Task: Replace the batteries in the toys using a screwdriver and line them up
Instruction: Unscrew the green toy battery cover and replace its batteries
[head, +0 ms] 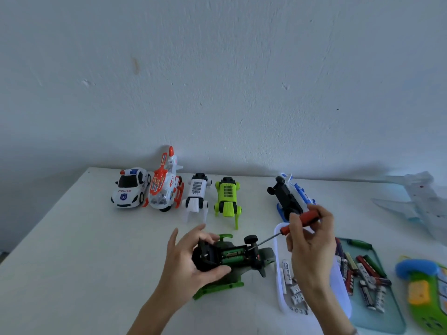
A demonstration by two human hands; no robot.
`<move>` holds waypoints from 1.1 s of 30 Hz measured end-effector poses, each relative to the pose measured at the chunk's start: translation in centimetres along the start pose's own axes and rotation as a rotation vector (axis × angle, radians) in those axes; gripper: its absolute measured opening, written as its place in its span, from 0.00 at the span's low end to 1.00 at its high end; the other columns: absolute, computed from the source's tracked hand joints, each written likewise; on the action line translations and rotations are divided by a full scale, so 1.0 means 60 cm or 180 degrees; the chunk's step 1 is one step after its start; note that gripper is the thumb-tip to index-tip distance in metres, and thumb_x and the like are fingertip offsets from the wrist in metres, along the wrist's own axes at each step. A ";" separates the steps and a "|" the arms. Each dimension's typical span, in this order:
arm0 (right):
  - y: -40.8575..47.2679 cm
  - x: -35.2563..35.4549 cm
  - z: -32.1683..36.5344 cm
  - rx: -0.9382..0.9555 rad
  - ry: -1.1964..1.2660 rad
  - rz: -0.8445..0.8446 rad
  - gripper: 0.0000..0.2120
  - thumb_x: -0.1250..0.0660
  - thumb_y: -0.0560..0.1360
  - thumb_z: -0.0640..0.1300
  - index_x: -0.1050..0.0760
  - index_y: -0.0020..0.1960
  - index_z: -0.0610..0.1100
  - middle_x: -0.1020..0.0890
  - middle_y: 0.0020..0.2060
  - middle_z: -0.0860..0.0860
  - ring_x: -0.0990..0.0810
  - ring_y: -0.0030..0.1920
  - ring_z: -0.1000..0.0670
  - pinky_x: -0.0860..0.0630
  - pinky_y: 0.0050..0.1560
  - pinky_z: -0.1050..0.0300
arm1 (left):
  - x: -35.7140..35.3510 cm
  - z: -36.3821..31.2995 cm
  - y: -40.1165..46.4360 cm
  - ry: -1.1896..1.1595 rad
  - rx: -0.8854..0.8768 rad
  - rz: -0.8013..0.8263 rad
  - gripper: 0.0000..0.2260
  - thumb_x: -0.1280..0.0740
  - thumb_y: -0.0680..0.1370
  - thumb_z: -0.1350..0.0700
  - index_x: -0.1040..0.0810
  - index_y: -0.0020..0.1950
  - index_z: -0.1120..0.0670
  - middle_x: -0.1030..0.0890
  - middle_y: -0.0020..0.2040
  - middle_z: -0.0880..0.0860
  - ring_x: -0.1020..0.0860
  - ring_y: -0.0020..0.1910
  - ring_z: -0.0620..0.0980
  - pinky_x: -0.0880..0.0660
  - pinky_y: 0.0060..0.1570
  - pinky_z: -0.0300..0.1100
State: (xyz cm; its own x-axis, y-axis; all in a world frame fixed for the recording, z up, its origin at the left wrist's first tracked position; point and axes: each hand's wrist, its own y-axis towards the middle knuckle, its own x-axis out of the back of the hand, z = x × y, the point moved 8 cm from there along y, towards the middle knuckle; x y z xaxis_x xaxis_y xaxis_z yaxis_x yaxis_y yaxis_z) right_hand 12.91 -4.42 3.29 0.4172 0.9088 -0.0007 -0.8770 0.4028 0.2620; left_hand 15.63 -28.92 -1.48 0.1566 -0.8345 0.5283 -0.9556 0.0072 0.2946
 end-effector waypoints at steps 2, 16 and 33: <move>-0.006 -0.019 0.040 0.0546 -0.0186 0.0224 0.10 0.34 0.77 0.43 0.33 0.51 0.54 0.24 0.35 0.55 0.20 0.30 0.54 0.26 0.30 0.65 | -0.009 0.000 -0.004 -0.0157 0.0044 0.0046 0.25 0.25 0.59 0.33 0.29 0.50 0.40 0.21 0.56 0.34 0.38 0.71 0.34 0.68 0.73 0.46; -0.029 -0.090 0.102 0.2182 -0.0810 0.1085 0.15 0.41 0.79 0.50 0.34 0.62 0.43 0.31 0.38 0.54 0.30 0.35 0.54 0.30 0.33 0.66 | -0.019 0.004 -0.006 -0.0290 0.0034 -0.0097 0.20 0.23 0.60 0.40 0.20 0.47 0.44 0.21 0.58 0.37 0.38 0.73 0.41 0.60 0.73 0.63; 0.015 -0.014 -0.044 -0.0746 0.0290 -0.0201 0.06 0.37 0.78 0.37 0.29 0.51 0.47 0.21 0.31 0.42 0.30 0.21 0.48 0.32 0.22 0.58 | -0.019 0.005 0.000 -0.0260 0.0068 -0.0105 0.21 0.23 0.58 0.41 0.22 0.49 0.42 0.21 0.57 0.36 0.34 0.70 0.40 0.57 0.71 0.66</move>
State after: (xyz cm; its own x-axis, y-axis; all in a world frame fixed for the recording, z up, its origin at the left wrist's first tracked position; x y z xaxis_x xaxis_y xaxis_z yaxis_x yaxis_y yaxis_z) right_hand 11.12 -4.51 0.98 0.4590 0.8828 -0.0998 -0.8856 0.4636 0.0278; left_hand 15.38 -28.12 -2.33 0.1681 -0.8762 0.4517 -0.9555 -0.0321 0.2933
